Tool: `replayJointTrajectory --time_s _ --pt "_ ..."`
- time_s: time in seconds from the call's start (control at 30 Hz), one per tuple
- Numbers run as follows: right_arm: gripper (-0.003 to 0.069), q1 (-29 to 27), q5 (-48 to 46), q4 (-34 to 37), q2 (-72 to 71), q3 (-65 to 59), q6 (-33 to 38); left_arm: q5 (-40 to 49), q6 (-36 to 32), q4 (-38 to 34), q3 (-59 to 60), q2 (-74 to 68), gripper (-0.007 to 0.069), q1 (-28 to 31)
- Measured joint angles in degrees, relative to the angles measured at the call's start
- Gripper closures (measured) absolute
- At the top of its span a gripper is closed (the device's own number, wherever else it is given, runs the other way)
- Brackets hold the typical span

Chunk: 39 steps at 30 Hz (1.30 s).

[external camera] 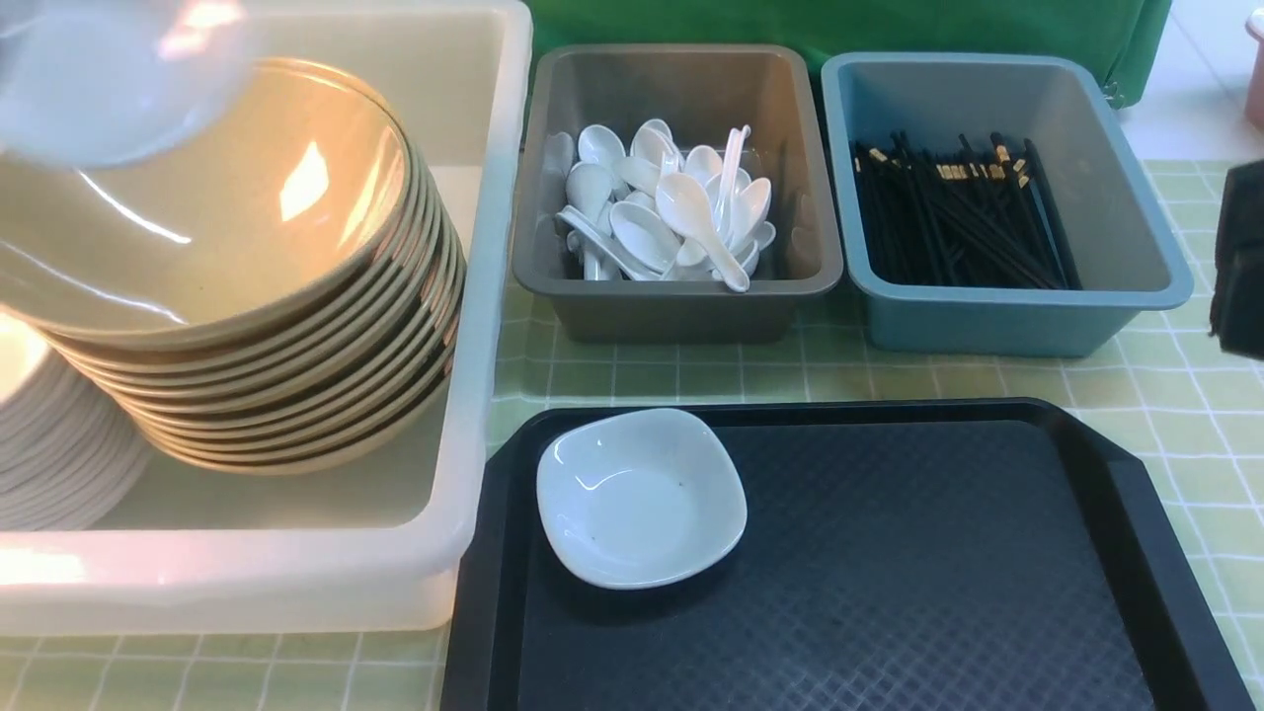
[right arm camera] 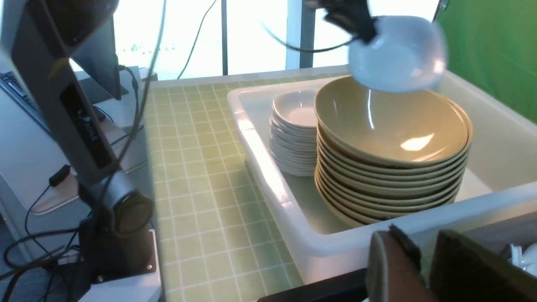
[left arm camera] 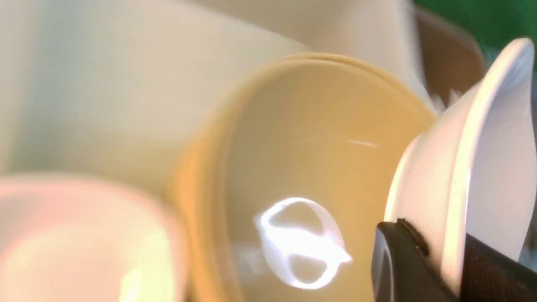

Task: On green table put chopsticks spoon bowls plates into blue grey white boxes.
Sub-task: 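Place the white bowl into the white bin with the other dishes with the left gripper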

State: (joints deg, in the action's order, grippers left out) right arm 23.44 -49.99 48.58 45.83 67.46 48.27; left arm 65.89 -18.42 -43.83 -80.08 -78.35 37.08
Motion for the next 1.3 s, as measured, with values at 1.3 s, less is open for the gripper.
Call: replayJointTrajectory --time_s 1.3 --pt "0.046 4.6 1.0 0.2 2.6 0.0 1.8 -18.9 9.1 15.7 24.2 1.0 0.0342 2.4"
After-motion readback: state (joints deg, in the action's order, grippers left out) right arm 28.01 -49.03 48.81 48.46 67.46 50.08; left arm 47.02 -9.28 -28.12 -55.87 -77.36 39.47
